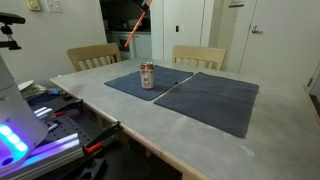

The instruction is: Put the straw in the can

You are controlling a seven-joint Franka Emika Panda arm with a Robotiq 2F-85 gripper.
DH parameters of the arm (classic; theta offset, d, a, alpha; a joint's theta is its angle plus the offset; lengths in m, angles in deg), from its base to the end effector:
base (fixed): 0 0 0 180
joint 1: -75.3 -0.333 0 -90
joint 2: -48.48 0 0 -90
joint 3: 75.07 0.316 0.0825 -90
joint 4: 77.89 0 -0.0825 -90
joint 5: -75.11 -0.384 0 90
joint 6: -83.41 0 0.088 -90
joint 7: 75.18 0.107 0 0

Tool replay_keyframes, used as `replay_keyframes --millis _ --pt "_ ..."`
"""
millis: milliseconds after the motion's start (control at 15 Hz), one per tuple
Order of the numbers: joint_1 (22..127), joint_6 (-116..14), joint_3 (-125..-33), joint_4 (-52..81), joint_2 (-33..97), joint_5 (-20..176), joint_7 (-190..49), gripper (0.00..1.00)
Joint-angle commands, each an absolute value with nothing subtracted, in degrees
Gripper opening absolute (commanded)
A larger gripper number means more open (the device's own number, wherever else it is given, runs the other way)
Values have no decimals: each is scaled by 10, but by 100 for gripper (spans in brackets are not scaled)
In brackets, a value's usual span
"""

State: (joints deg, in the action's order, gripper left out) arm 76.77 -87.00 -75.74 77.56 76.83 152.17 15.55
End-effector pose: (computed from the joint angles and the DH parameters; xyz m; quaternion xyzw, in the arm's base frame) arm 0.3859 0.0529 0.4246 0.8871 -0.1604 0.4319 0.0269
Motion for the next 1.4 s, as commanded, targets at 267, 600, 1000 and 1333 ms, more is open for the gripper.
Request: replay_keyframes --millis 267,600,1000,1333 --pt "799 -863 -727 774 772 1650 336 8" --pt "798 -863 -727 774 774 1648 336 2" --pt "802 -796 -697 748 774 1713 421 2" --pt "797 -676 -651 740 743 1782 523 2"
